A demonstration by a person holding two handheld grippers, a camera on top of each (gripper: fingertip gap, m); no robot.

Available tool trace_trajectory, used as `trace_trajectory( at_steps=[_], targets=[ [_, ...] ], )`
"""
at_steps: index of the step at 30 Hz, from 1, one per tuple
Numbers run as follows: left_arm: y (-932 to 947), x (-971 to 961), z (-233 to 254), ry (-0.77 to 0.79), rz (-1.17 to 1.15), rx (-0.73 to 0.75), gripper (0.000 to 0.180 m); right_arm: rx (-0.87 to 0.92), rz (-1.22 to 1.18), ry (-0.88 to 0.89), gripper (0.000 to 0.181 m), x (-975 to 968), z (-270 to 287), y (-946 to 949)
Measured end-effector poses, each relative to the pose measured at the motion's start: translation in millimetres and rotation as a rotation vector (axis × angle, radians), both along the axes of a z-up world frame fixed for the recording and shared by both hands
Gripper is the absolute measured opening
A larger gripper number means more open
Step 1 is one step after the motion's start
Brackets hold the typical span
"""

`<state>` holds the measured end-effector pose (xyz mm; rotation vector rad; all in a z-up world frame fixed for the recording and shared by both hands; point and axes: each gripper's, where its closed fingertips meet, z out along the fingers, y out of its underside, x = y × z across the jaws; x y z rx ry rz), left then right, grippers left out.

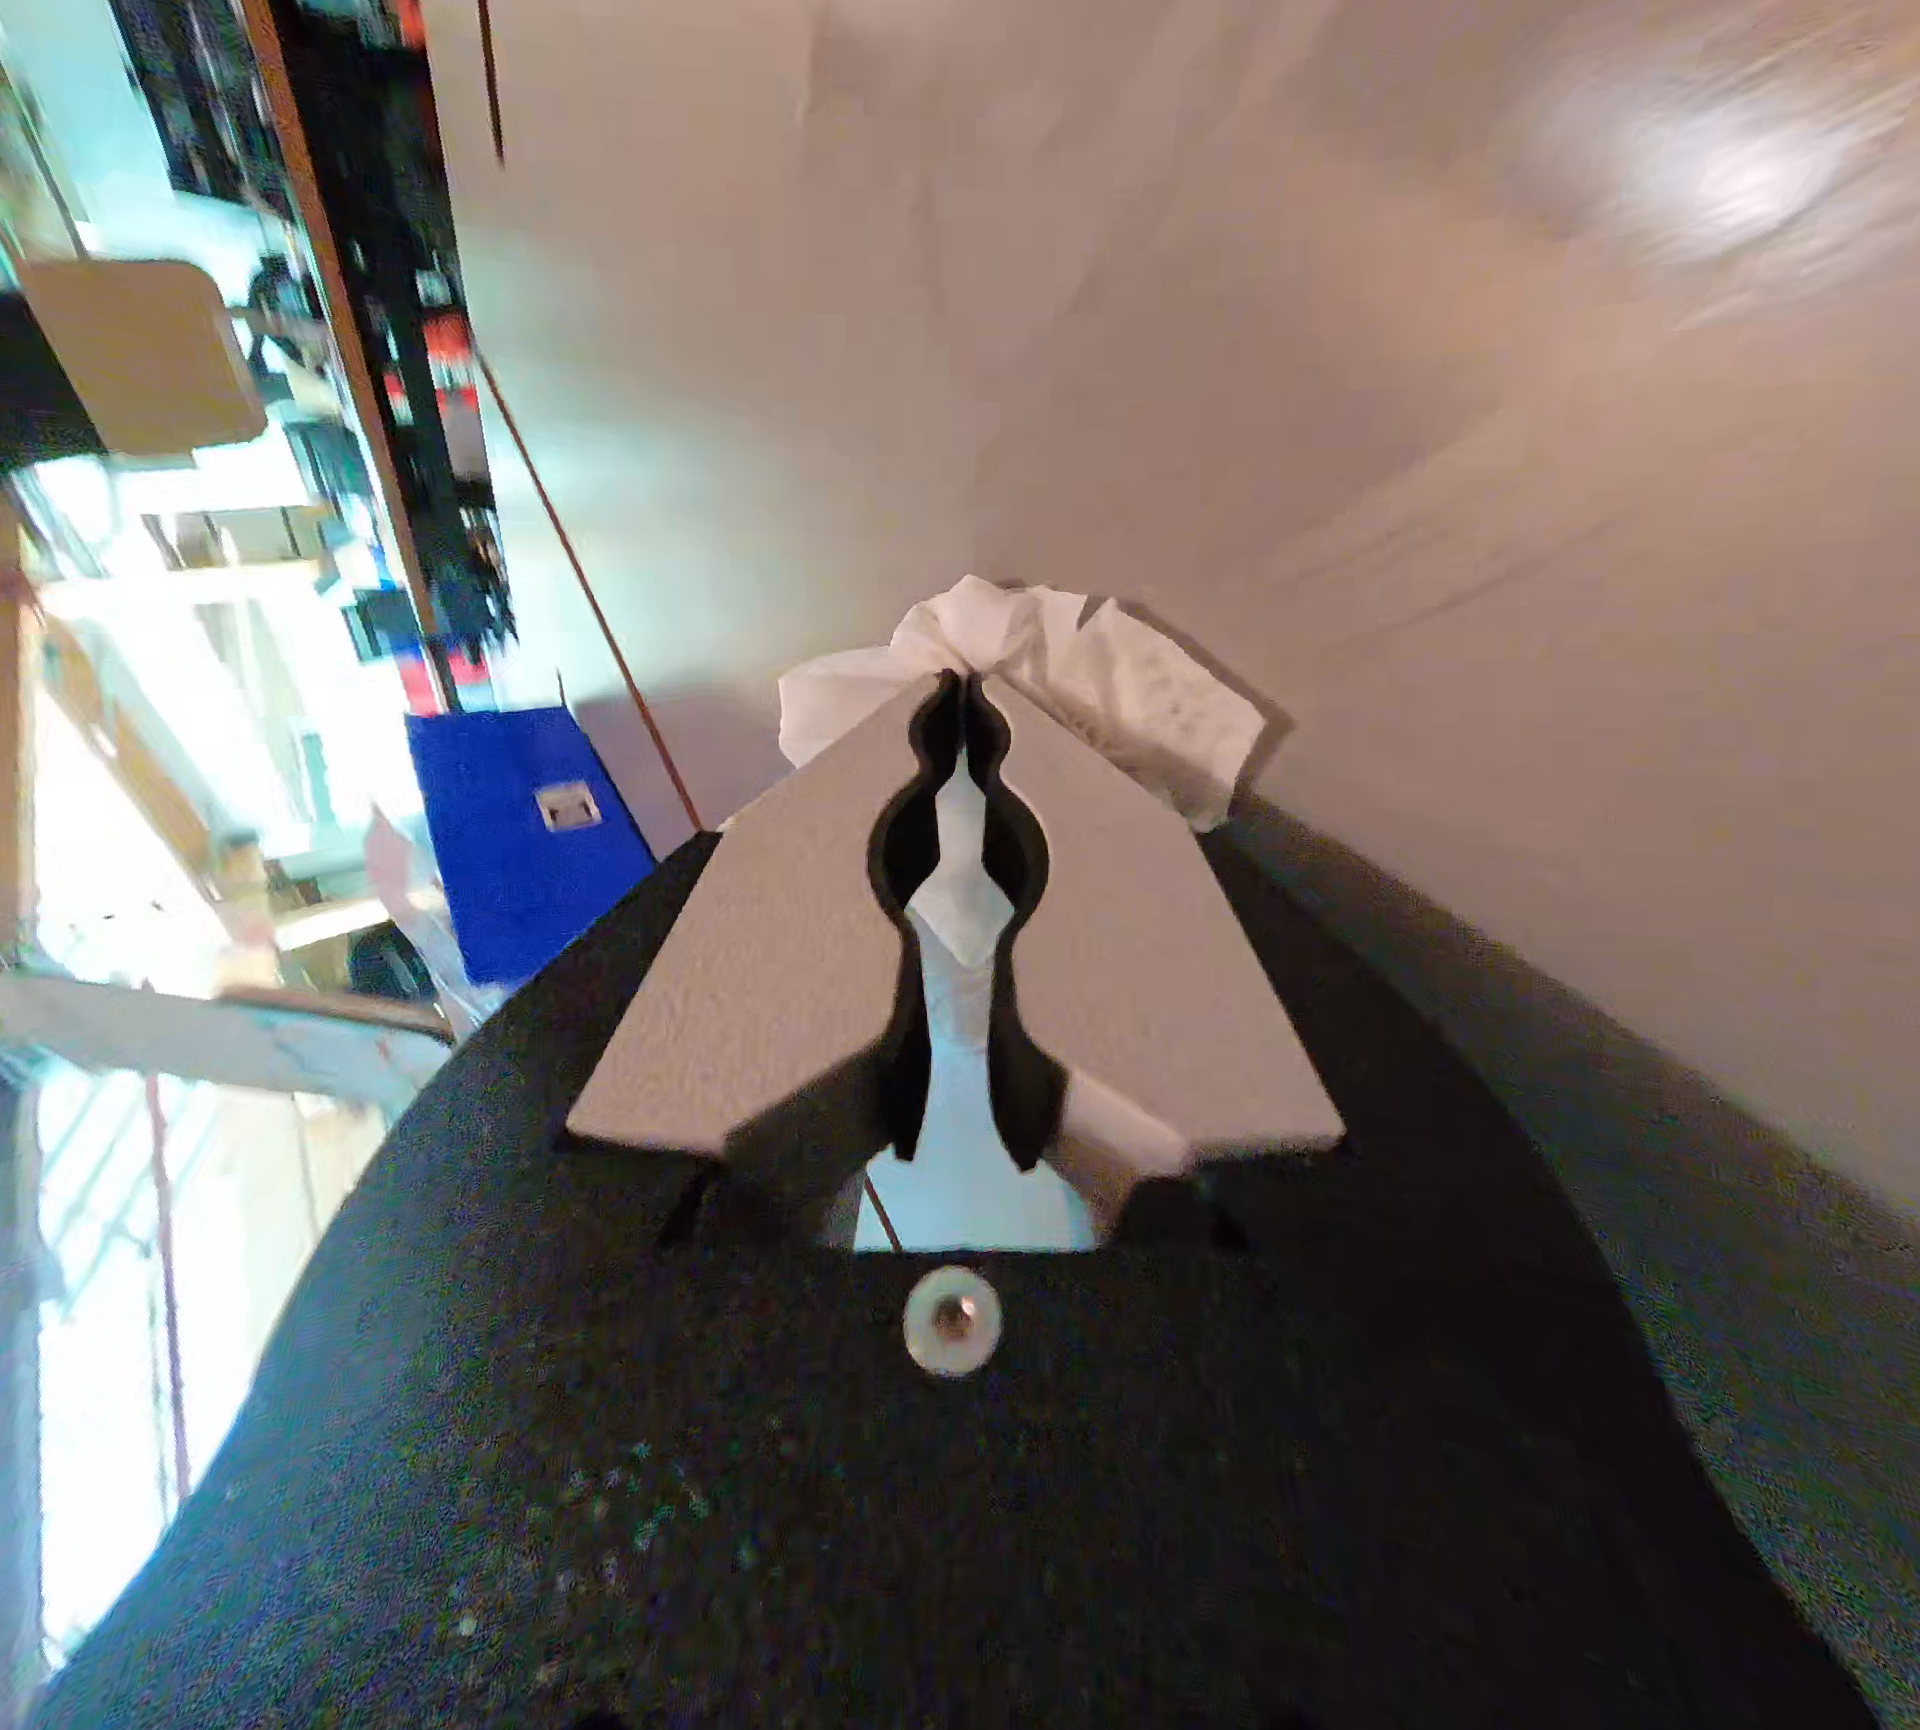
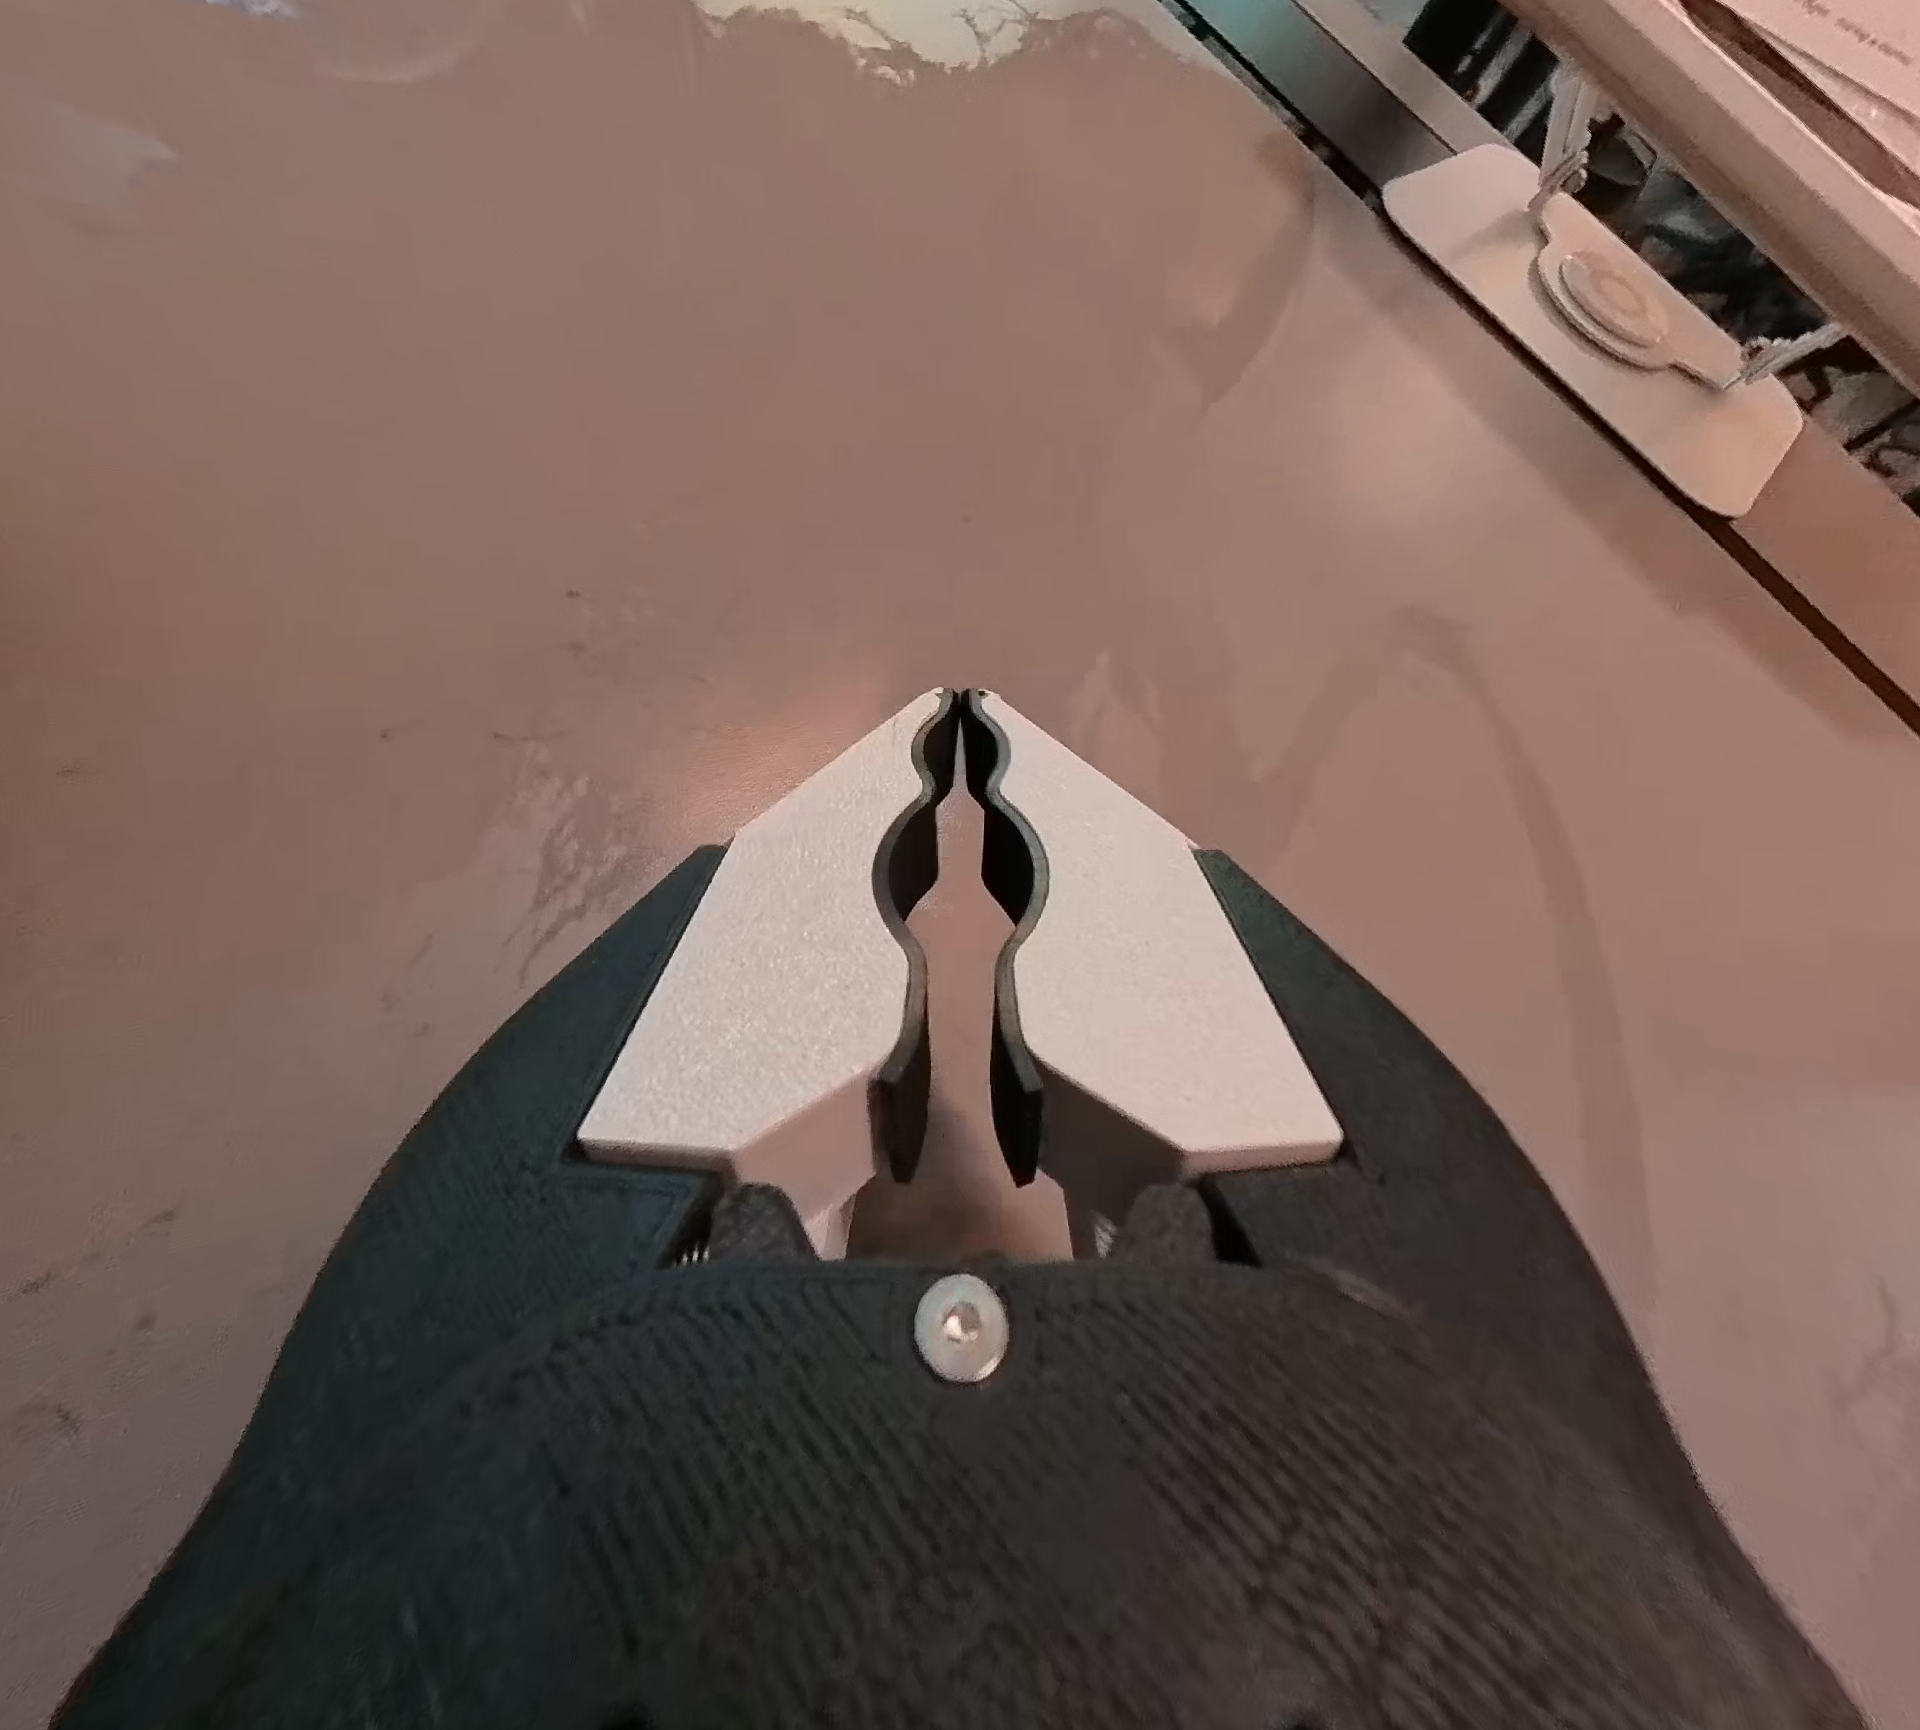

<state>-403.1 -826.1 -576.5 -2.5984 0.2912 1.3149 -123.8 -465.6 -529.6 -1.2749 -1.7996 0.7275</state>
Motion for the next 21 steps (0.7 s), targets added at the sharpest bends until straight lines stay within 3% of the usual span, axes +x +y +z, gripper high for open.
trace_trajectory(
  at_steps=[3,5,7,13,15,18,20,21],
  targets=[
    [7,29,1,0.058,-0.162,-0.031,0.000,-0.016,-0.055,0.016,0.009,-2,4,9],
    [-60,-34,2,0.066,0.140,-0.053,0.000,-0.010,-0.069,0.019,0.021,1,7,14],
    [-77,-52,2,0.053,0.328,0.034,0.000,-0.013,-0.092,0.020,0.030,5,9,21],
    [120,176,3,0.034,-0.190,0.097,0.000,-0.084,-0.220,0.005,0.062,17,3,46],
    [115,212,4,0.065,-0.250,0.086,0.000,-0.071,-0.223,0.008,0.068,22,7,55],
    [24,150,4,0.129,0.053,-0.020,0.000,0.001,-0.212,-0.006,0.073,39,10,77],
    [-14,117,4,0.100,0.324,0.033,0.000,-0.012,-0.223,-0.008,0.076,48,10,88],
    [3,122,3,0.096,0.352,0.048,0.000,-0.041,-0.226,-0.005,0.078,52,10,92]
  ],
)
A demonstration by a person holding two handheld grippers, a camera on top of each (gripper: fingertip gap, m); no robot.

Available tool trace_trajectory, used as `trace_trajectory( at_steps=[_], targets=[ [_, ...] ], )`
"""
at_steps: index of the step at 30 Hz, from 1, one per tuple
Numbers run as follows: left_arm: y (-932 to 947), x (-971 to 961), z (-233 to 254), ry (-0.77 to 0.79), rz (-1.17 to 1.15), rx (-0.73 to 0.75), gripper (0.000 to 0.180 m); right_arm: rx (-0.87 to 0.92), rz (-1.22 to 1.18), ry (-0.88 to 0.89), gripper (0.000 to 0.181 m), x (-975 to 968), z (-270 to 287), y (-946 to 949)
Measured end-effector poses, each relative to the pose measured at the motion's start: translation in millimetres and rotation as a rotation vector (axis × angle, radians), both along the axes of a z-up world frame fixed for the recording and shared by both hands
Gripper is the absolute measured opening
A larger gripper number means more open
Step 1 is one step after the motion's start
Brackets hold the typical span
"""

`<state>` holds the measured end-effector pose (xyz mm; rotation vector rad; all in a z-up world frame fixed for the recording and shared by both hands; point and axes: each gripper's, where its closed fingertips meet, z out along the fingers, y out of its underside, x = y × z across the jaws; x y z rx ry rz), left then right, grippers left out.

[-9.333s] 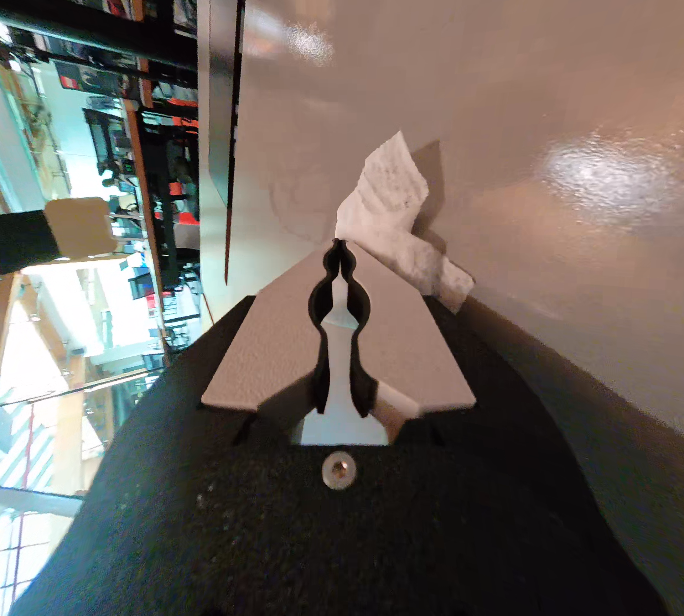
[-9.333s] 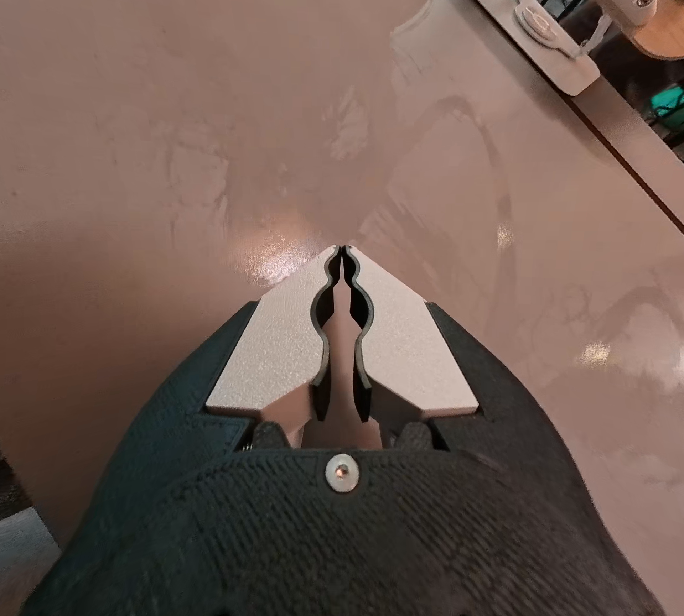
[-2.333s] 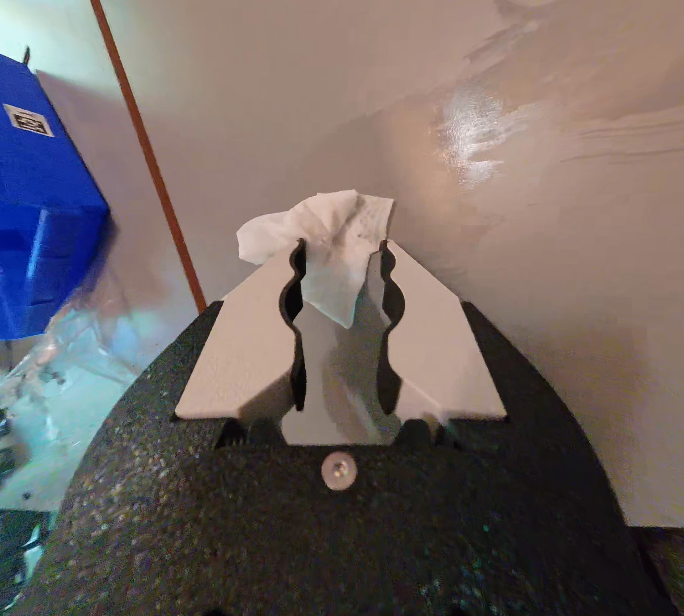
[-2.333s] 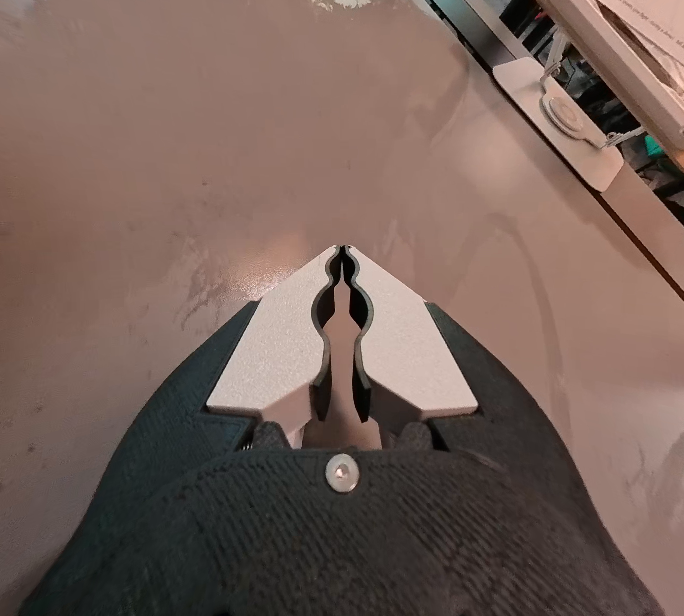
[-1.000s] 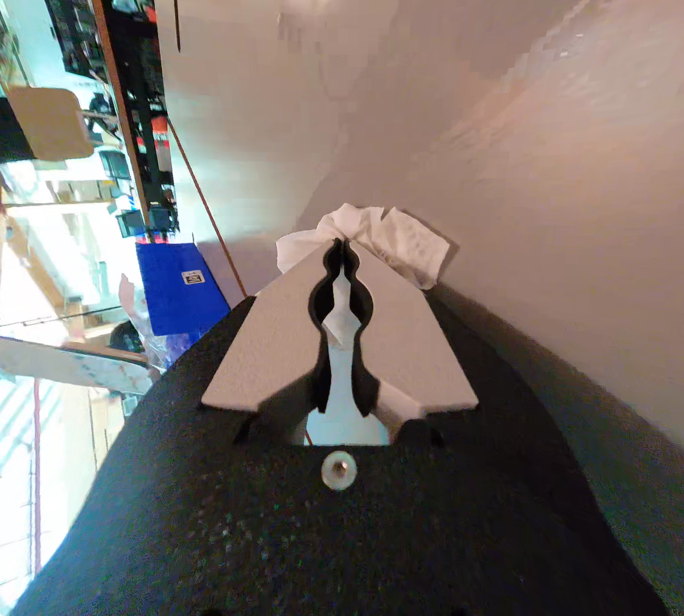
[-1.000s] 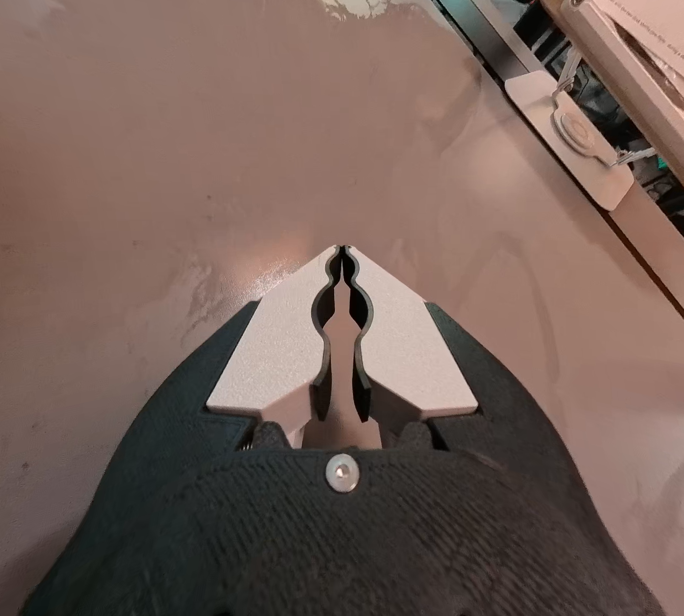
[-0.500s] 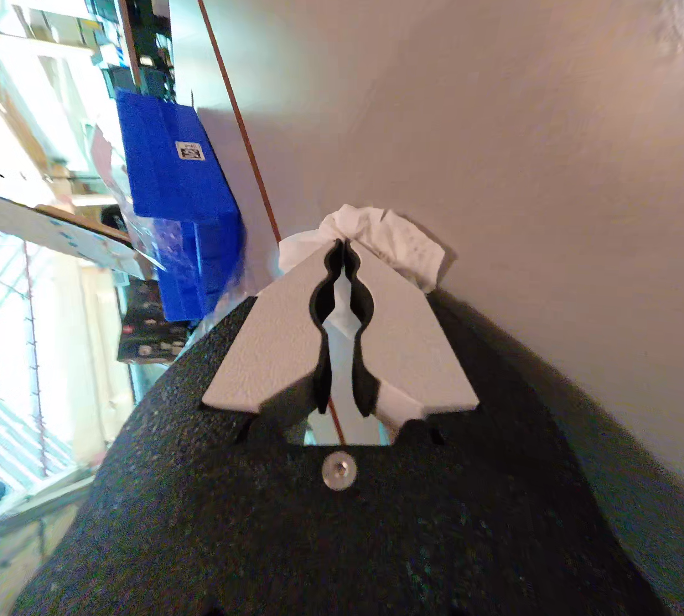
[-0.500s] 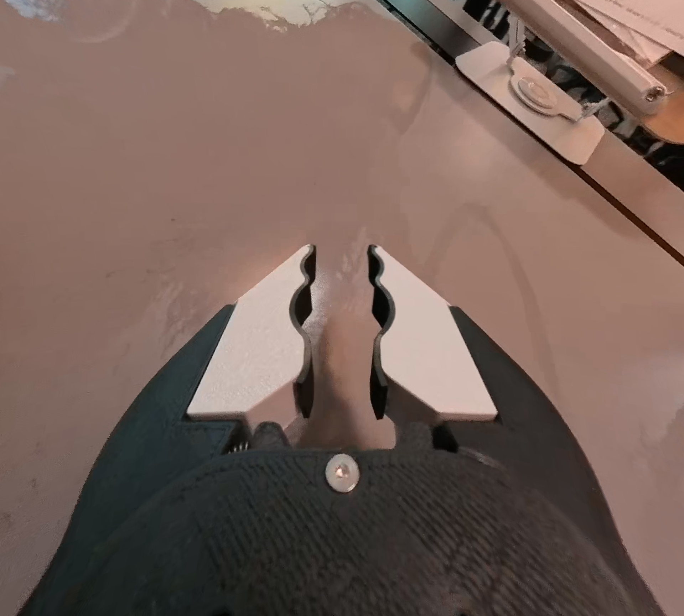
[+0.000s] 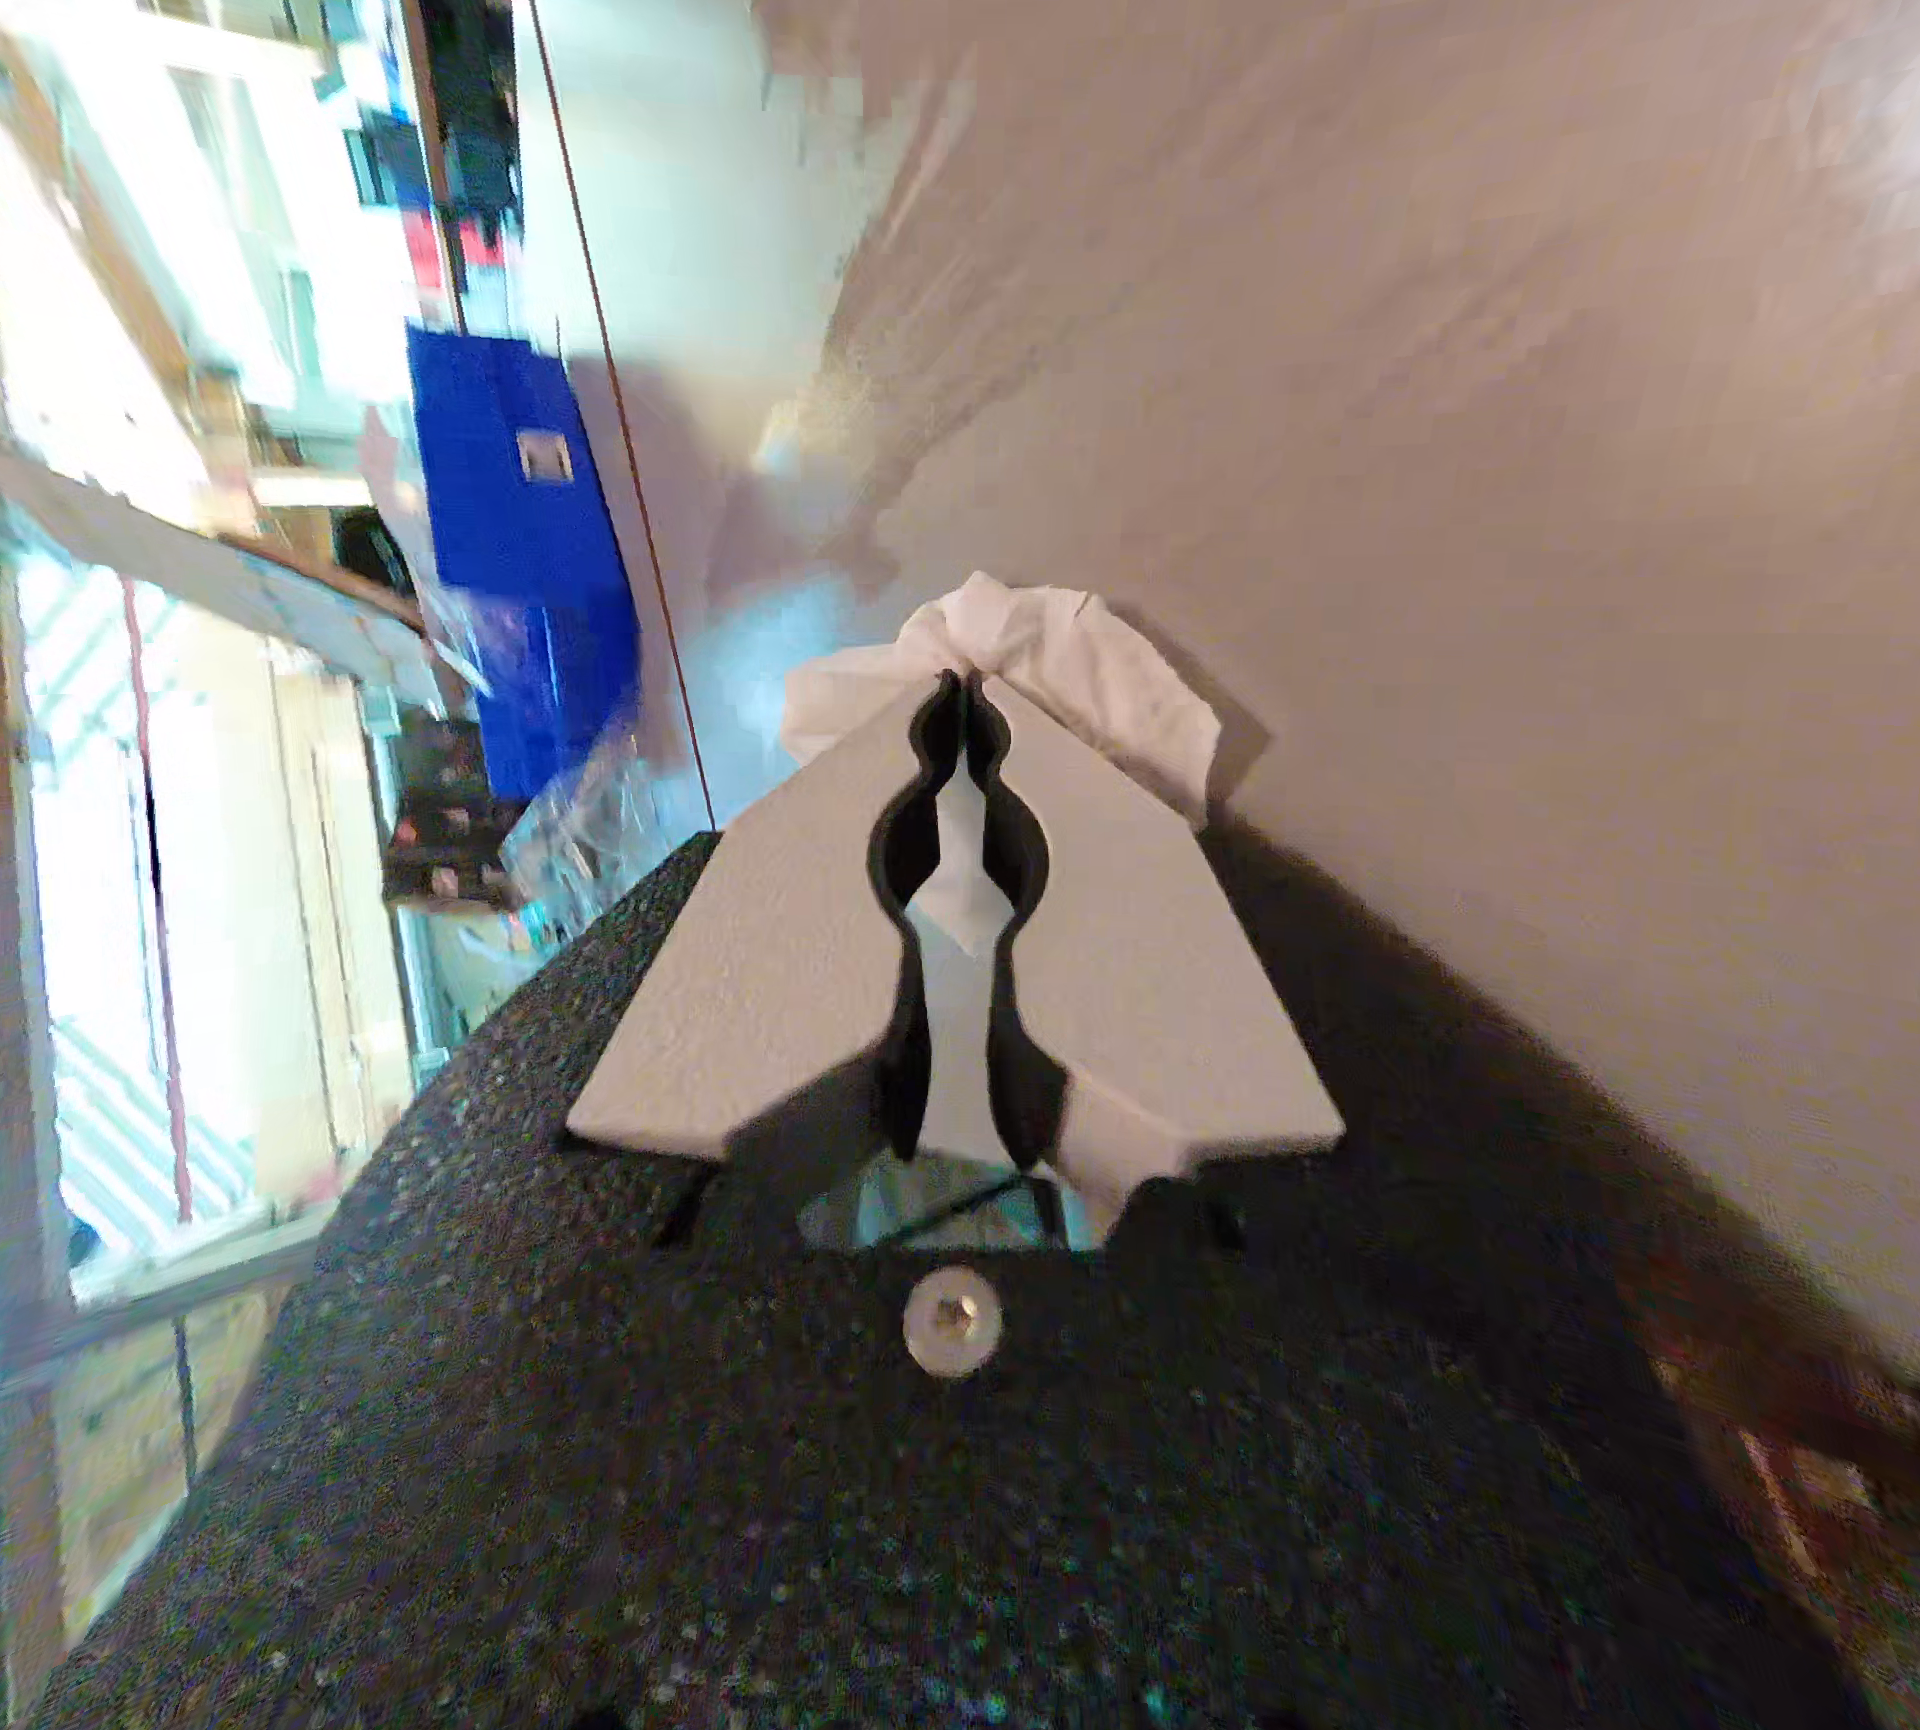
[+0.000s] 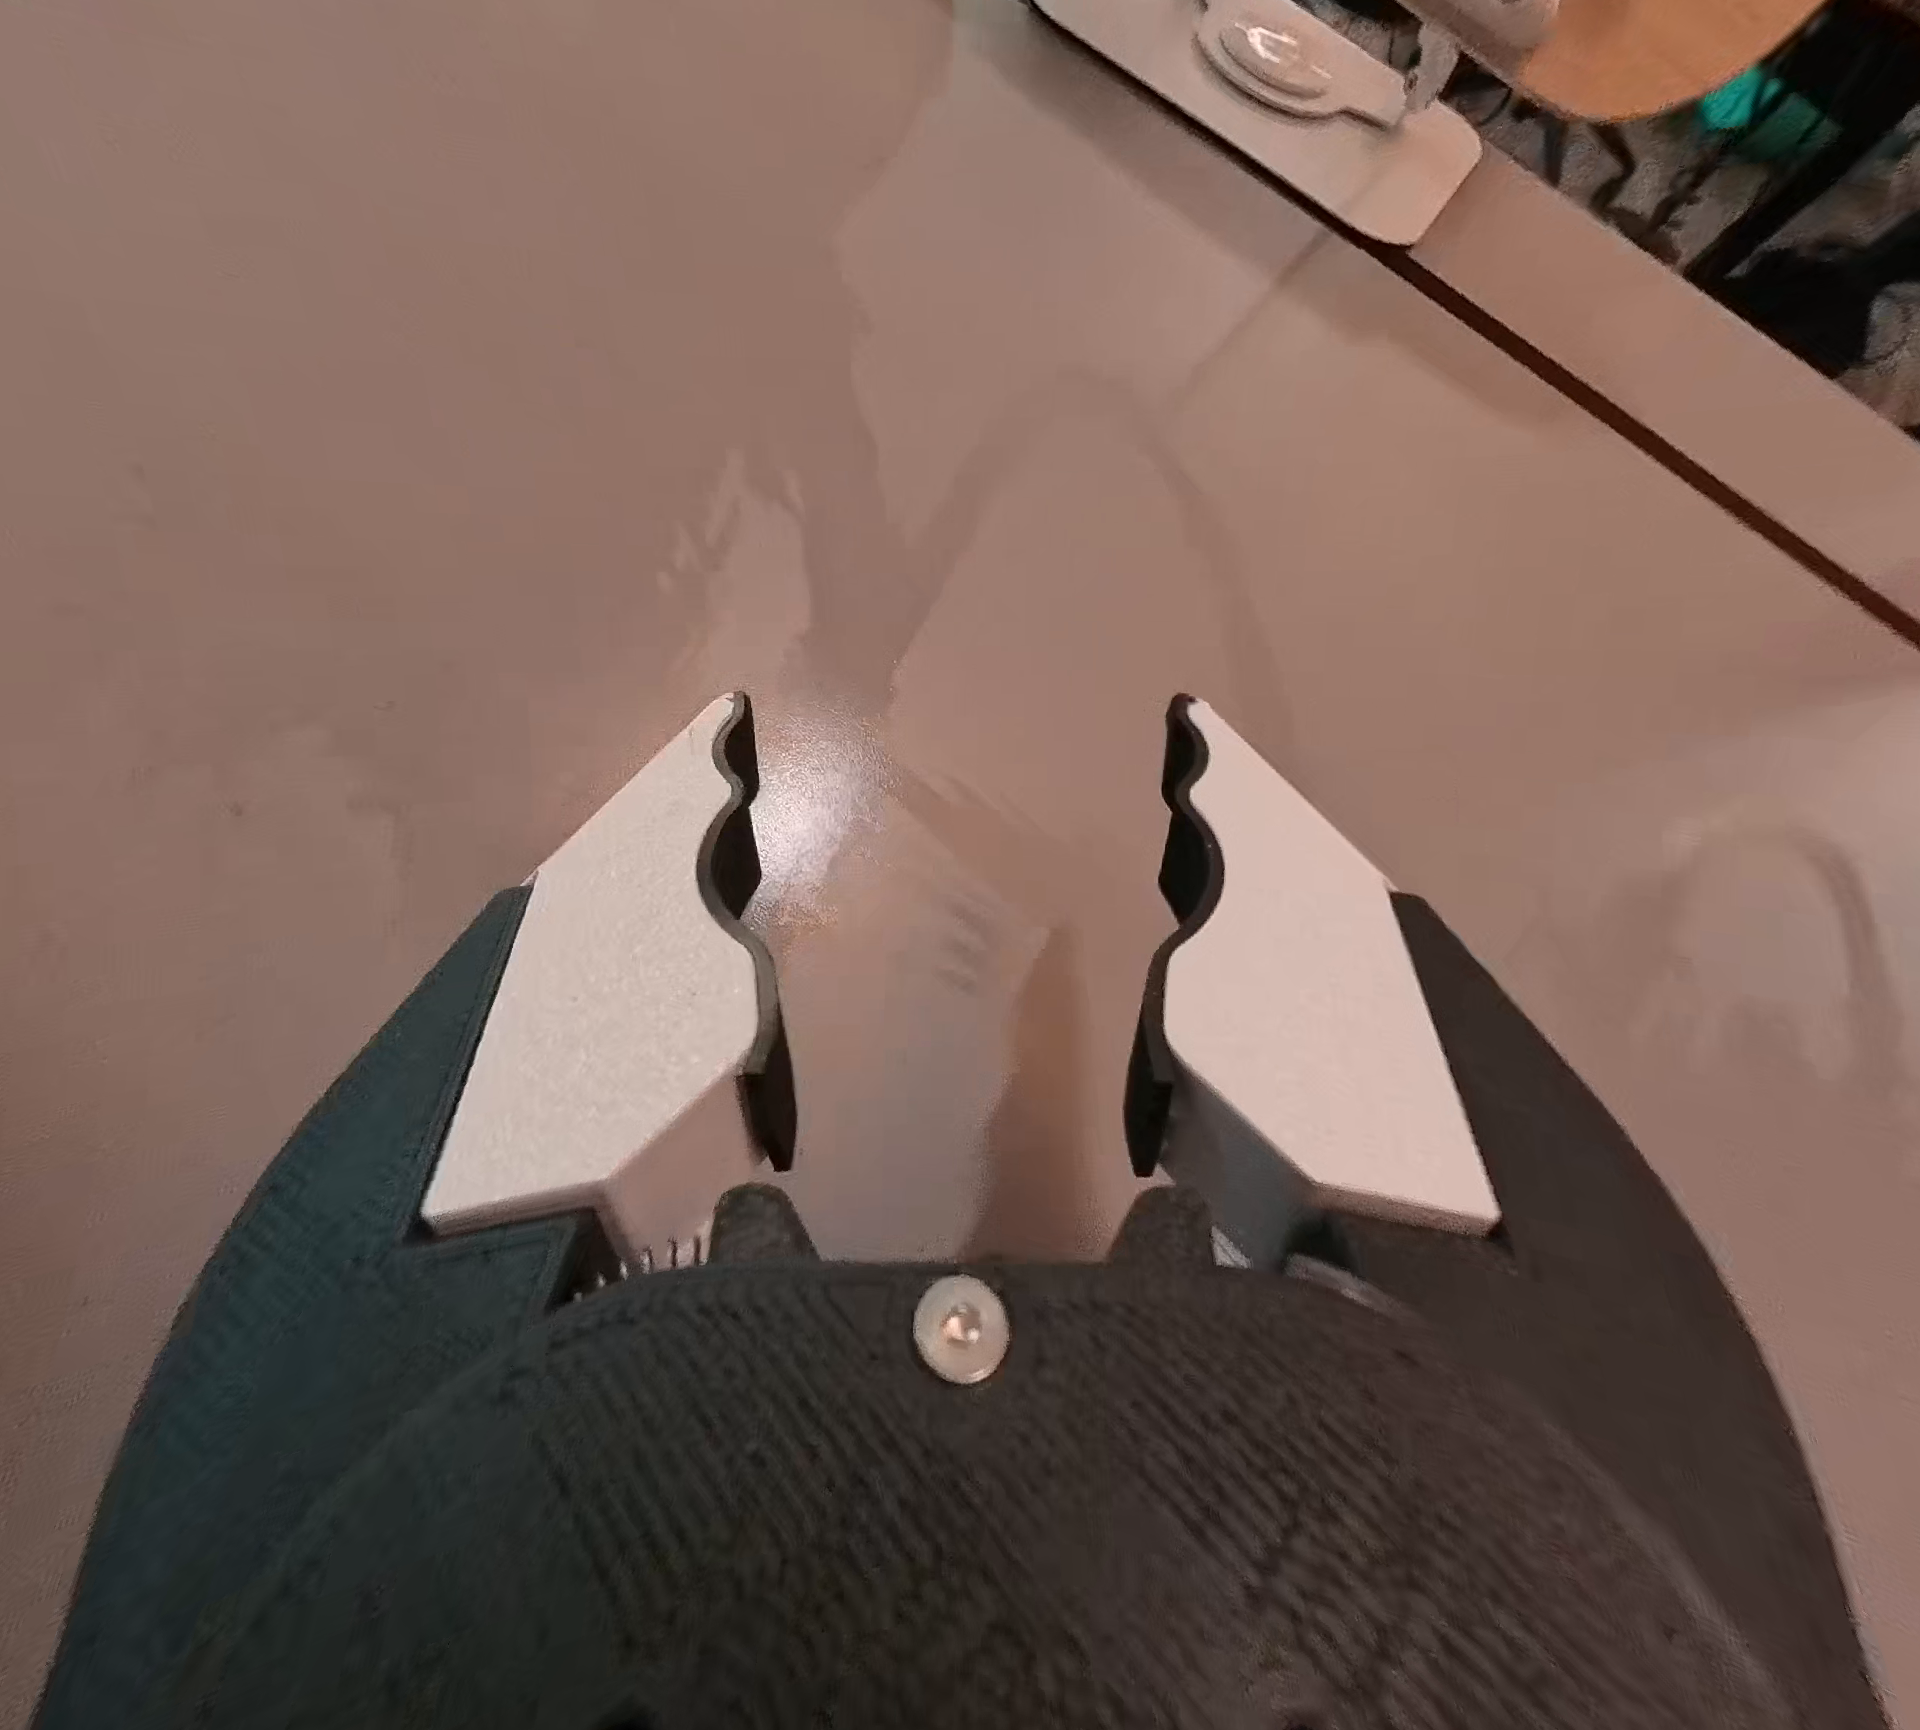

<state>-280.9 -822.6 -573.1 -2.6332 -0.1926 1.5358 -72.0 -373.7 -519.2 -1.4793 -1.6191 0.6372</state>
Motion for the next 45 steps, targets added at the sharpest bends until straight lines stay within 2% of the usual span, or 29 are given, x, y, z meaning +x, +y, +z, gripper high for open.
trace_trajectory(
  at_steps=[2,4,7,9,11,12,13,15,17,18,19,21,22,24,26,28,29,30,32,34,36,37,38,40,41,42,43,44,45],
  targets=[
    [95,52,0,0.021,-0.223,-0.022,0.000,-0.054,-0.012,0.017,0.078,4,1,6],
    [201,144,0,-0.024,-0.502,0.044,0.000,-0.065,-0.018,0.025,0.078,9,1,14],
    [257,229,1,0.009,-0.829,0.029,0.000,0.019,-0.001,0.000,0.083,22,-1,31],
    [237,184,1,0.010,-0.744,0.047,0.000,0.091,0.012,-0.014,0.083,38,0,46],
    [202,101,2,0.075,-0.508,-0.039,0.000,0.095,0.001,-0.021,0.084,56,-1,60],
    [202,85,1,0.059,-0.416,0.005,0.000,0.079,-0.016,-0.013,0.083,64,-1,67],
    [222,98,1,0.052,-0.451,0.024,0.000,0.065,-0.032,-0.004,0.083,69,-1,73],
    [284,185,2,0.081,-0.824,-0.056,0.000,0.059,-0.064,0.003,0.084,80,0,83],
    [299,224,2,0.096,-1.044,-0.072,0.000,0.071,-0.079,0.003,0.086,92,0,91],
    [291,191,2,0.109,-0.976,-0.076,0.000,0.079,-0.085,0.006,0.086,98,1,94],
    [272,135,2,0.121,-0.801,-0.123,0.000,0.083,-0.089,0.007,0.087,104,1,96],
    [250,83,1,0.071,-0.555,-0.070,0.000,0.068,-0.091,0.010,0.087,116,-3,97],
    [260,105,1,0.073,-0.627,-0.094,0.000,0.050,-0.085,0.016,0.088,119,-6,95],
    [283,198,1,0.044,-0.958,-0.116,0.000,0.015,-0.075,0.012,0.091,126,-11,90],
    [282,212,1,0.060,-1.100,-0.100,0.000,-0.010,-0.071,0.026,0.095,129,-10,83],
    [269,127,1,0.091,-0.842,-0.127,0.000,-0.029,-0.056,0.052,0.098,130,-6,73],
    [265,105,0,0.052,-0.721,-0.060,0.000,-0.025,-0.056,0.055,0.099,132,-6,68],
    [269,115,0,0.055,-0.718,-0.046,0.000,-0.013,-0.055,0.058,0.099,134,-5,64],
    [287,202,1,0.087,-1.039,-0.104,0.000,0.015,-0.067,0.053,0.099,143,-8,57],
    [285,218,2,0.083,-1.181,-0.073,0.000,0.013,-0.087,0.050,0.098,151,-10,48],
    [270,128,1,0.094,-0.902,-0.099,0.000,-0.008,-0.108,0.056,0.098,159,-8,35],
    [265,108,1,0.053,-0.799,-0.048,0.000,-0.010,-0.117,0.070,0.098,163,-5,27],
    [267,121,1,0.053,-0.818,-0.052,0.000,-0.011,-0.124,0.081,0.097,167,-2,19],
    [273,192,2,0.130,-1.133,-0.152,0.000,-0.006,-0.144,0.071,0.098,177,-1,3],
    [271,201,2,0.130,-1.224,-0.149,0.000,0.000,-0.153,0.067,0.098,181,0,-5],
    [268,175,2,0.112,-1.179,-0.144,0.000,0.006,-0.157,0.064,0.098,185,1,-13],
    [260,125,1,0.107,-1.007,-0.163,0.000,0.012,-0.156,0.056,0.098,188,1,-22],
    [254,95,1,0.077,-0.880,-0.121,0.000,0.019,-0.157,0.047,0.098,191,2,-30],
    [254,101,1,0.058,-0.854,-0.084,0.000,0.024,-0.153,0.039,0.098,194,1,-39]
  ],
)
